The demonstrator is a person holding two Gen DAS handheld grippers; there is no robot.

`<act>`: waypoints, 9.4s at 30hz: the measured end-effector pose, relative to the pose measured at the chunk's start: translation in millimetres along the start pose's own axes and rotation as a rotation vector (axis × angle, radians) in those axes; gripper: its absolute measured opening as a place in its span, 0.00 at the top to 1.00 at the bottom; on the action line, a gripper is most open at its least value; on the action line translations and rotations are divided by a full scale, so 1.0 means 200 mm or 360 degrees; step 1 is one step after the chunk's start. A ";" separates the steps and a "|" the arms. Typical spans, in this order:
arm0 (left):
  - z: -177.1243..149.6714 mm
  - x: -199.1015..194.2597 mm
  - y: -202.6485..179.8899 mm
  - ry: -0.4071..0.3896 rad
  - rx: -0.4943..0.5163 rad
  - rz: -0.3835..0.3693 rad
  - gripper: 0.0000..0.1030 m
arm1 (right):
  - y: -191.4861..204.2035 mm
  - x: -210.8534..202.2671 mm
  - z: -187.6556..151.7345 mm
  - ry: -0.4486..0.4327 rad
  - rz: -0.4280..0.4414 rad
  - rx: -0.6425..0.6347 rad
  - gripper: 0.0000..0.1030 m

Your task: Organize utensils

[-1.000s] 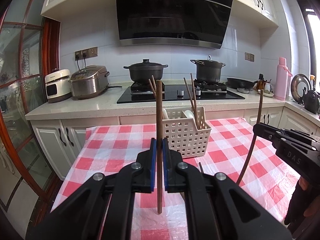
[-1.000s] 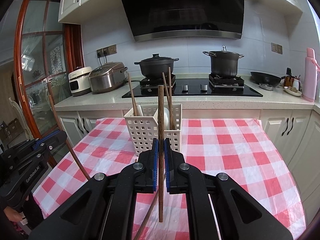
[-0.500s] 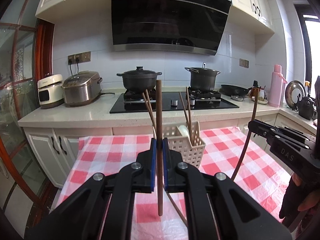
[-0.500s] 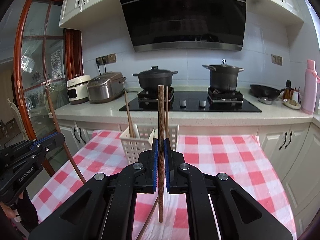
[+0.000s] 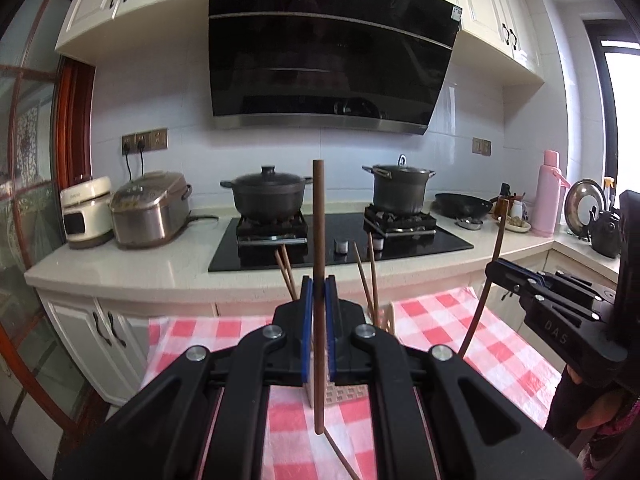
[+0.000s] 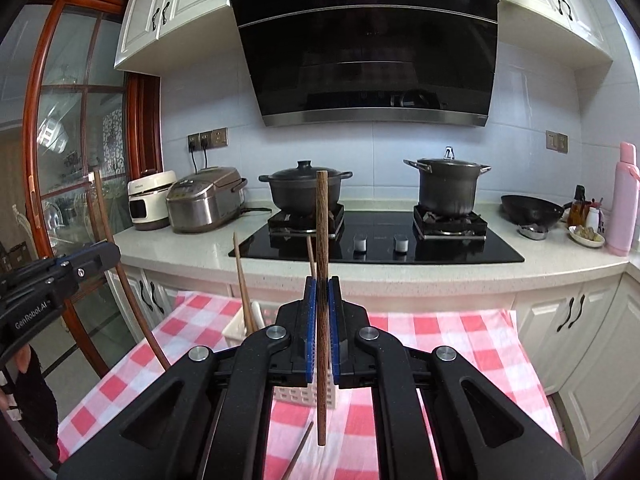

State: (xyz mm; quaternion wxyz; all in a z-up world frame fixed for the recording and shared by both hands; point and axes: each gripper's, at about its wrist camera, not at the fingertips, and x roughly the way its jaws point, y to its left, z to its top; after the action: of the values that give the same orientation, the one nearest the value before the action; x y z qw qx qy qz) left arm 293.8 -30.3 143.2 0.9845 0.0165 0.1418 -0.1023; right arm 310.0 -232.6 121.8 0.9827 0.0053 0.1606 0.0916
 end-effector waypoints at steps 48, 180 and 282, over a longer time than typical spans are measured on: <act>-0.06 0.88 0.10 0.0286 -0.0244 -0.0106 0.94 | 0.09 0.73 -0.02 0.0258 0.0136 -0.0059 0.94; -1.14 0.75 -0.06 0.0998 -0.0166 0.0056 0.94 | -0.07 0.39 -1.05 0.0807 0.0063 0.0289 0.94; -0.01 0.03 -0.05 0.0054 0.0007 -0.0091 0.94 | 0.05 0.07 -0.06 0.0095 0.0121 0.0012 0.94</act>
State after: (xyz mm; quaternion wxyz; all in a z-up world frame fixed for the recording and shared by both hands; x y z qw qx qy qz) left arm 297.2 -42.1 139.6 0.9785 0.0163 0.1587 -0.1305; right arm 316.5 -220.8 106.4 0.9733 0.0123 0.1900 0.1284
